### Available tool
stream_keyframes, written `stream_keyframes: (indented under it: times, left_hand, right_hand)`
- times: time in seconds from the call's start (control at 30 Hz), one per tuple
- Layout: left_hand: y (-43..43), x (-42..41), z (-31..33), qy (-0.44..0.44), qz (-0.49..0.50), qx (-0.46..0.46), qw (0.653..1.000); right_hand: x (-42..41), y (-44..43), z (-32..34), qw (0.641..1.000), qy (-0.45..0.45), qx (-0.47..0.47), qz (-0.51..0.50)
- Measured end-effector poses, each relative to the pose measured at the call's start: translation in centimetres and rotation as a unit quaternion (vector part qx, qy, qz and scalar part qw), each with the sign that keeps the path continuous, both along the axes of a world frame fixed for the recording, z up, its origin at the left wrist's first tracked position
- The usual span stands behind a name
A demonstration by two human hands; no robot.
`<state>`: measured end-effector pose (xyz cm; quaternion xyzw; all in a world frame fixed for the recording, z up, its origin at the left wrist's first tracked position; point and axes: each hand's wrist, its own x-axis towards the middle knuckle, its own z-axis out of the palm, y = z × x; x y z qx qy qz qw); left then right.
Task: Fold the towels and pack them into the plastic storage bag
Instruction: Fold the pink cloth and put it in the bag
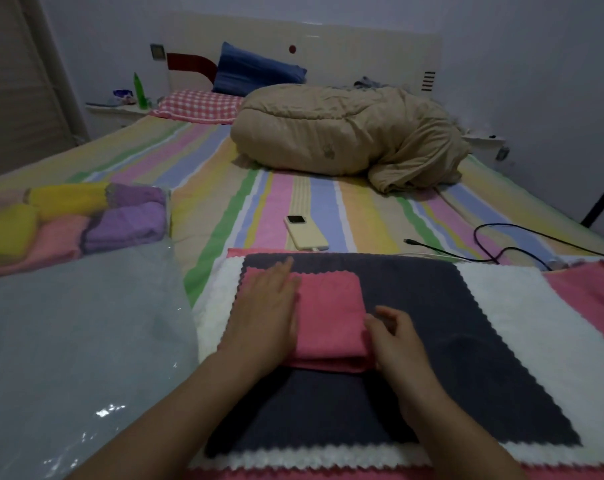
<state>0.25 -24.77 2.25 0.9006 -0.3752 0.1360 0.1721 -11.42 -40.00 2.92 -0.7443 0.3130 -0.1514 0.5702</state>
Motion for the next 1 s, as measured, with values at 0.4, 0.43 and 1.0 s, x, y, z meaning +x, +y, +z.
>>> stream_keyframes:
  times: [0.4, 0.43, 1.0]
  left_hand:
    - [-0.8, -1.0, -3.9, 0.078, -0.03, 0.154, 0.984]
    - [-0.7, -1.0, -4.0, 0.077, -0.032, 0.145, 0.986]
    - [7.4, 3.5, 3.1, 0.589, 0.162, -0.395, 0.686]
  right_hand:
    - [0.9, 5.2, -1.7, 0.969, -0.09, 0.203, -0.105]
    - [0.9, 6.3, -2.0, 0.971, -0.107, 0.176, -0.12]
    - [4.7, 11.9, -3.2, 0.815, 0.067, -0.544, 0.189]
